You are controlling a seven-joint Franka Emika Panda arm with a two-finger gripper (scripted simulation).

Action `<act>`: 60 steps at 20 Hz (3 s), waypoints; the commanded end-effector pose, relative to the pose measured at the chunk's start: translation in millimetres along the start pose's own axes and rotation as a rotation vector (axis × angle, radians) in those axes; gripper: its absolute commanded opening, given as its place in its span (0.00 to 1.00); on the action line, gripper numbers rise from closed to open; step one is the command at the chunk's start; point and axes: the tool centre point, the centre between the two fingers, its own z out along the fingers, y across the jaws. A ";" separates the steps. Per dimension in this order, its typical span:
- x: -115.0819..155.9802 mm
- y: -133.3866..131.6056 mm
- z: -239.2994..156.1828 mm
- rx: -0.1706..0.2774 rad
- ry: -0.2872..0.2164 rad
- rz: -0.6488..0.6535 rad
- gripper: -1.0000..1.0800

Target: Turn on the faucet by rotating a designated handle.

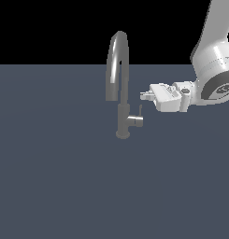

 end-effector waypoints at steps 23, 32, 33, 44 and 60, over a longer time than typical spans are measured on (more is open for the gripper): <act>27.7 22.4 8.0 0.100 -0.078 0.098 0.00; 25.2 38.8 9.5 0.102 -0.077 0.098 0.00; 24.9 41.9 9.7 0.102 -0.077 0.098 0.00; 25.8 65.6 12.4 0.104 -0.076 0.089 0.00; 45.2 93.6 16.7 0.102 -0.079 0.061 0.00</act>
